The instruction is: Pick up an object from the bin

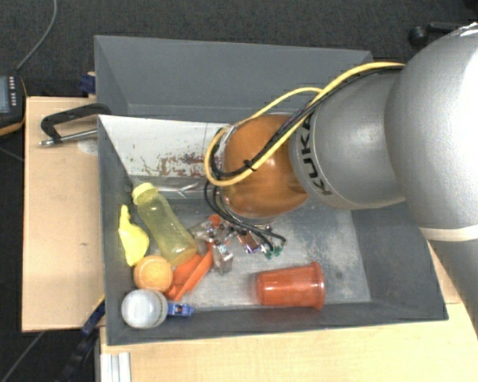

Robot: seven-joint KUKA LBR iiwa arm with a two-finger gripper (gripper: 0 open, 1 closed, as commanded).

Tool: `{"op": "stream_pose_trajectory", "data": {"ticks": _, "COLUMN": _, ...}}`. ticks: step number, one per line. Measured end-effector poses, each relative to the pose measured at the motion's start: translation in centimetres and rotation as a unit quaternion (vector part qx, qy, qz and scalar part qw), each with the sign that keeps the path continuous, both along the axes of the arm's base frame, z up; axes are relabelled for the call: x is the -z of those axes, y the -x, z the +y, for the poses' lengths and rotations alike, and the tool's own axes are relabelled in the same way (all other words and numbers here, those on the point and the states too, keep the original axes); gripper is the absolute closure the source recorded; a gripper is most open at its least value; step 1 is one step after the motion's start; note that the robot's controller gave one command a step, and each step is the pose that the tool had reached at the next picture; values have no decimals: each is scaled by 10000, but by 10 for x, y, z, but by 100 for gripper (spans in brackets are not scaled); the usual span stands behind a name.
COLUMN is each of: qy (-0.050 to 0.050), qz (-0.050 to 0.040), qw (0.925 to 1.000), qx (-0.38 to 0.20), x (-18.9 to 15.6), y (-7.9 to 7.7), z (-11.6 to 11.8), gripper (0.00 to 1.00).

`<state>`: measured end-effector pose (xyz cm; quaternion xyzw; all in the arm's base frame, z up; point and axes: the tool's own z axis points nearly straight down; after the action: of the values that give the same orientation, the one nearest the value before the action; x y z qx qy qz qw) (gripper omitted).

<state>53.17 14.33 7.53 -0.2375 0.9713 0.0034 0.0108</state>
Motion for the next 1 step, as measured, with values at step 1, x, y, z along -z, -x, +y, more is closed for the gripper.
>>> {"op": "stream_pose_trajectory", "data": {"ticks": 1, "qy": 0, "qz": 16, "qw": 10000, "qx": -30, "x": -38, "y": -21, "z": 0, "gripper": 100}}
